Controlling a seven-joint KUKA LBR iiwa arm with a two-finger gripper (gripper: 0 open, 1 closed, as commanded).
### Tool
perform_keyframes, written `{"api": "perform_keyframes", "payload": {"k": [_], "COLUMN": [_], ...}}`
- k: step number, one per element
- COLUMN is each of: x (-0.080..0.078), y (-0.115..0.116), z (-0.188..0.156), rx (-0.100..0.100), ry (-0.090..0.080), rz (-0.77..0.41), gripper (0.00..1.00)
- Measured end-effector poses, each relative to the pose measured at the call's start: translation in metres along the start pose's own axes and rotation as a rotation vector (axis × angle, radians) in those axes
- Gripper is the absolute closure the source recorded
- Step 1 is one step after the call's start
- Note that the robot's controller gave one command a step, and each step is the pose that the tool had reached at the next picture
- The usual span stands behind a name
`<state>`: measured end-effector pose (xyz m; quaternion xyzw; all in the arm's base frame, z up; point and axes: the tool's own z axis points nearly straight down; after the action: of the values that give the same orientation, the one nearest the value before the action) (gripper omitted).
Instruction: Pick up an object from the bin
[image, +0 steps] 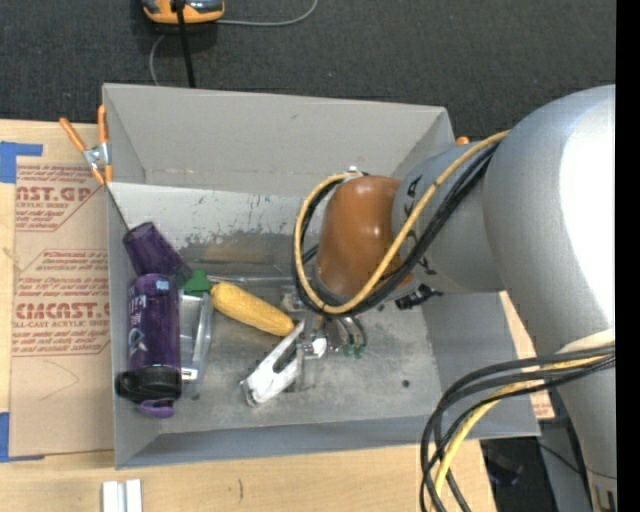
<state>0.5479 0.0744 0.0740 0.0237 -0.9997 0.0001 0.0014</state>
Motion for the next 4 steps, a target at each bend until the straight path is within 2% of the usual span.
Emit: {"api": "perform_keyframes", "payload": {"k": [1, 4], "x": [-0.0194, -0.0194], "y": [0.0426, 0.0425], "z": [-0.0028, -0.0028], "rx": [0.001, 0.001], "ry": [-0.012, -0.012], "rz": [0.007, 0.007], "gripper": [1.00, 1.00]}}
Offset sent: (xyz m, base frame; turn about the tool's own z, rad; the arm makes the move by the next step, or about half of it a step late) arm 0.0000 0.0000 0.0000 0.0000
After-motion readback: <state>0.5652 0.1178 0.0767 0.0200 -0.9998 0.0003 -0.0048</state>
